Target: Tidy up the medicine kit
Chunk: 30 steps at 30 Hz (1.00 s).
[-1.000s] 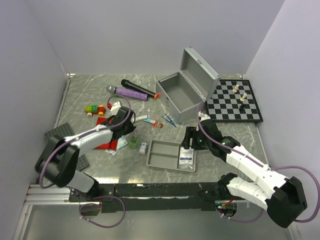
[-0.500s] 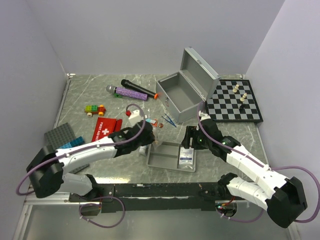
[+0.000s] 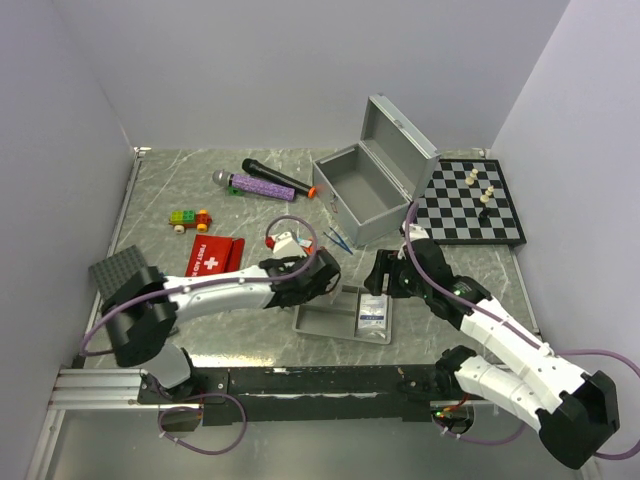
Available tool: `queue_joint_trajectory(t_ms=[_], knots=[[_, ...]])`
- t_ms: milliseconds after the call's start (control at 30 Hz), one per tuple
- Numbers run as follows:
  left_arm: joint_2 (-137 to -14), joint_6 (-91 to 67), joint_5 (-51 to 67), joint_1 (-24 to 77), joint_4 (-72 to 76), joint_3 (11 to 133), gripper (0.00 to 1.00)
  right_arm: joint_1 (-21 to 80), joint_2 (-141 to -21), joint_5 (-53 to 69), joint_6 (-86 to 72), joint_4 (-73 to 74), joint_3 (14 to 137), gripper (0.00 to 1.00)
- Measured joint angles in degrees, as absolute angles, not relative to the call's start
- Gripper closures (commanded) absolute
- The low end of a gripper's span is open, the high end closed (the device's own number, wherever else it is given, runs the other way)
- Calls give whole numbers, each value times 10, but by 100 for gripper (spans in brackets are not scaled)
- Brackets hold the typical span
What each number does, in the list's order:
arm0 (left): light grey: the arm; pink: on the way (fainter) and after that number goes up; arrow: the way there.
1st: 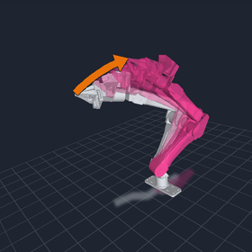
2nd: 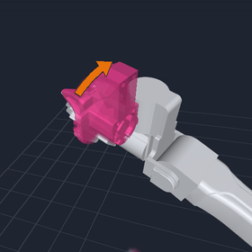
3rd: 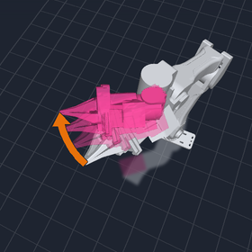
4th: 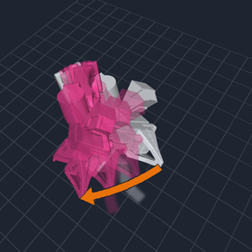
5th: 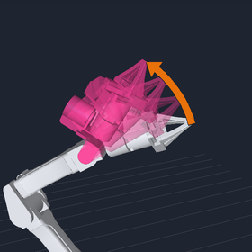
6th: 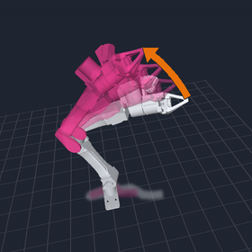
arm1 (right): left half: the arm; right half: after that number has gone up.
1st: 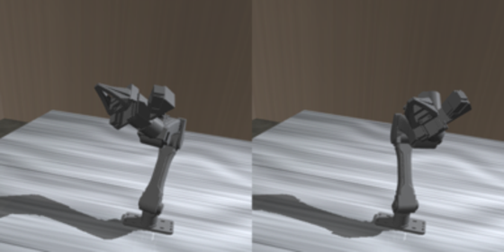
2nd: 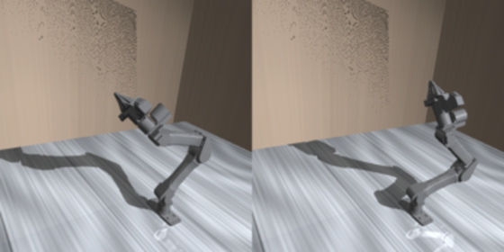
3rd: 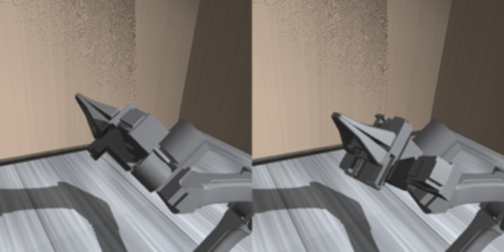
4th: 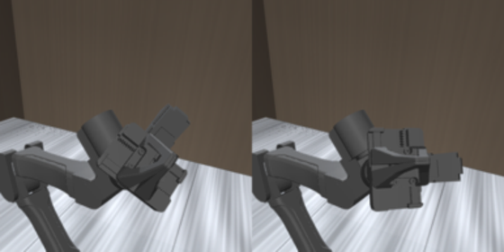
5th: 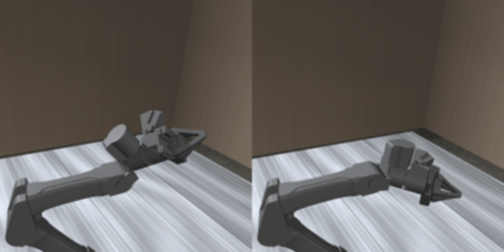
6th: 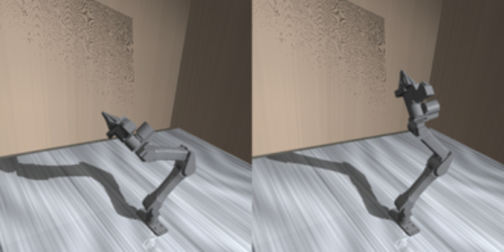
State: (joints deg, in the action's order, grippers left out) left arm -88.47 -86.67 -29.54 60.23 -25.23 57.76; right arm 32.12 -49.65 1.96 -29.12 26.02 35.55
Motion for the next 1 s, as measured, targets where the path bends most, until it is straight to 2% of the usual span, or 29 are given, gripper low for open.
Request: queue_joint_trajectory(t_ms=[67,333,500,700,900,1000], knots=[[-911,-881,-291,609,-263,591,90,321,-490,20,-292,262,355,23],[-938,-911,-278,616,-280,602,57,321,-462,20,-298,272,352,23],[-937,-909,-272,618,-284,603,47,321,-452,20,-301,273,351,23],[-876,-903,-274,619,-302,600,45,321,-452,29,-296,271,346,23],[-746,-892,-296,620,-309,557,55,366,-470,70,-272,246,344,30],[-676,-890,-314,620,-313,507,57,409,-497,79,-261,228,347,33]])
